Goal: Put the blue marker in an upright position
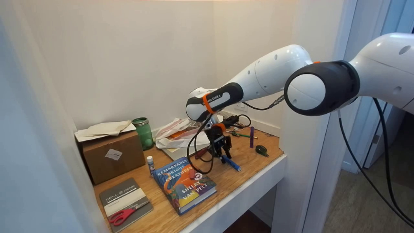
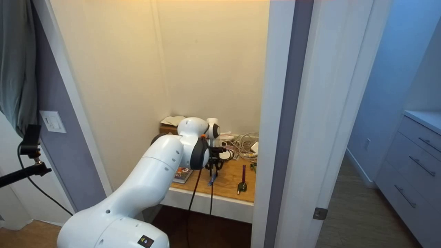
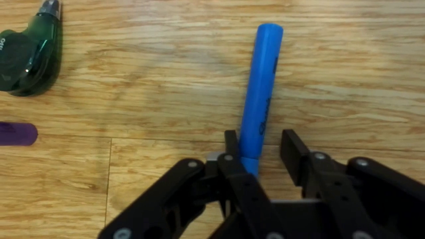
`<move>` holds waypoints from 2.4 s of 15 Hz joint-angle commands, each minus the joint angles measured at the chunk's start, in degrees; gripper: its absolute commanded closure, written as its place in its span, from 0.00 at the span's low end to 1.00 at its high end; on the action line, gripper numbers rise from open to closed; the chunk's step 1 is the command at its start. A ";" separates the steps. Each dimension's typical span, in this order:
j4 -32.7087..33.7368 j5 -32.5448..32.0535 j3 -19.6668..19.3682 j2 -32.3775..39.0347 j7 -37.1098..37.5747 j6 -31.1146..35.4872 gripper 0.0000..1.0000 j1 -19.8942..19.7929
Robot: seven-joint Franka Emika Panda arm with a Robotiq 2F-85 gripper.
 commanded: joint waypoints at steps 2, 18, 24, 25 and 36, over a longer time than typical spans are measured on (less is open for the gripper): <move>1.25 0.81 0.43 0.89 -0.19 0.74 0.99 -0.67; -26.28 2.32 8.52 -16.95 -16.83 15.30 0.96 -12.49; -41.13 8.91 8.48 -25.85 -24.83 24.87 0.96 -15.32; -43.46 9.89 8.43 -27.17 -25.69 26.30 0.96 -15.69; -63.08 20.11 12.24 -36.60 -37.88 51.48 0.96 -21.48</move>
